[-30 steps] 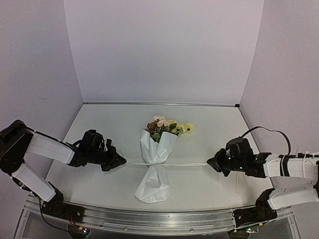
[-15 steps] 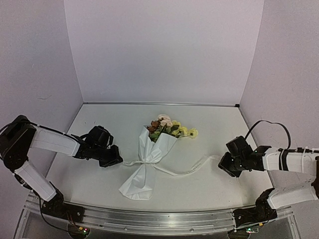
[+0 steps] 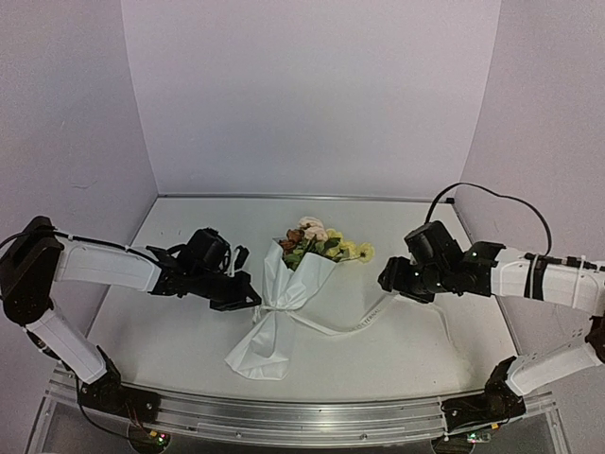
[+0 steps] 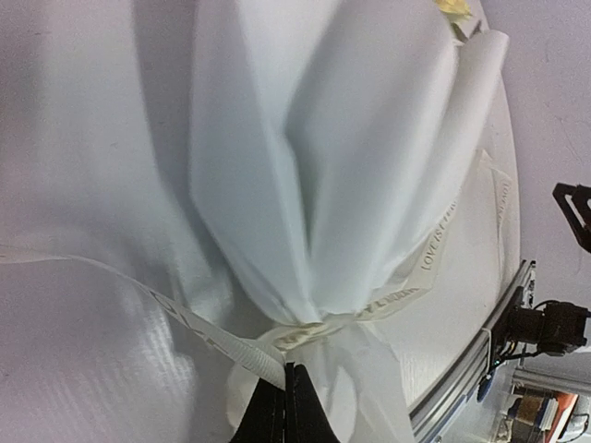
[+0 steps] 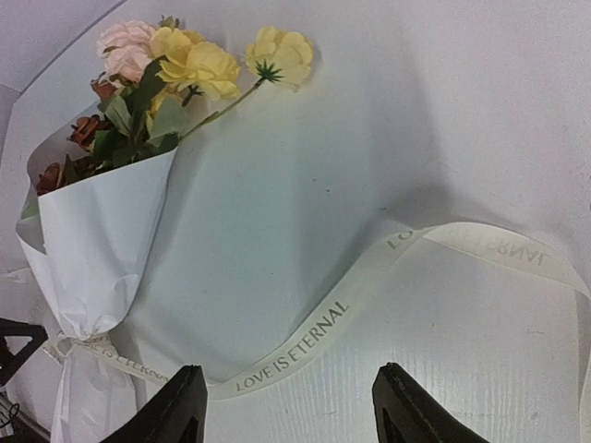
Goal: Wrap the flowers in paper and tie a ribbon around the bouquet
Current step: Tie the ribbon around the folded bouquet, then pass from the left arm to the right
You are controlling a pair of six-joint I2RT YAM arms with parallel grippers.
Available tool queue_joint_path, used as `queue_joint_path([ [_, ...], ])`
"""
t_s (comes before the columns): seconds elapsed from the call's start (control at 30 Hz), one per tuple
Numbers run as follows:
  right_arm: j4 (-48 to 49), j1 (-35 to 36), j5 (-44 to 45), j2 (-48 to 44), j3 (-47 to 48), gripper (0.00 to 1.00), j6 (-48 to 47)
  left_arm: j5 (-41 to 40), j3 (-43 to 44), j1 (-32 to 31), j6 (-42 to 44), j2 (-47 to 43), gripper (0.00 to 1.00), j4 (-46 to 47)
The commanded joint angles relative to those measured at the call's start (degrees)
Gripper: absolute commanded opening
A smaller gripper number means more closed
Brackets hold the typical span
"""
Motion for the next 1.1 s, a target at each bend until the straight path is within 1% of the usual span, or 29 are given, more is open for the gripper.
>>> queue_joint_path([
  [0.0, 0.27, 1.62, -1.25, 2.46, 5.70, 0.64, -5.05, 1.59, 4.95, -4.20, 1.38, 1.74, 0.00, 1.74],
  [0.1, 0.21, 3.56, -2.04, 4.32, 8.39, 0.65, -7.73, 1.46, 6.37, -7.29, 0.84, 1.60, 0.00, 2.89],
  [0.17, 0.27, 4.31, -2.66, 5.80, 9.99, 0.66, -8.49, -0.49, 8.10, -9.32, 1.20, 1.11, 0.00, 1.83],
  [0.23, 0.27, 4.56, -3.19, 7.25, 11.03, 0.67, -8.59, -0.77, 8.95, -9.87, 1.59, 1.12, 0.01, 1.68],
  [0.33, 0.76, 4.92, -3.55, 9.04, 12.57, 0.67, -8.54, 0.99, 10.45, -10.25, 2.85, 2.41, 0.01, 2.88],
  [0.47, 1.70, 4.99, -3.12, 10.30, 13.49, 0.67, -8.24, 0.28, 16.20, -10.85, 4.10, 5.48, 0.01, 0.55],
  [0.53, 1.92, 4.95, -2.84, 10.64, 13.76, 0.68, -7.87, 0.20, 17.00, -10.84, 4.57, 6.40, 0.05, 0.70],
  [0.7, 2.13, 5.00, -2.84, 11.03, 13.57, 0.69, -6.86, 0.17, 19.74, -10.79, 6.70, 9.00, 0.11, -1.87],
  [0.9, 3.92, 5.00, -4.14, 11.81, 13.00, 0.70, -6.35, -0.79, 20.45, -10.36, 9.56, 8.19, 0.28, -3.97],
  [1.07, 6.37, 5.28, -5.17, 11.84, 12.22, 0.70, -5.79, 0.51, 21.87, -9.68, 12.31, 7.81, 0.31, -5.50],
])
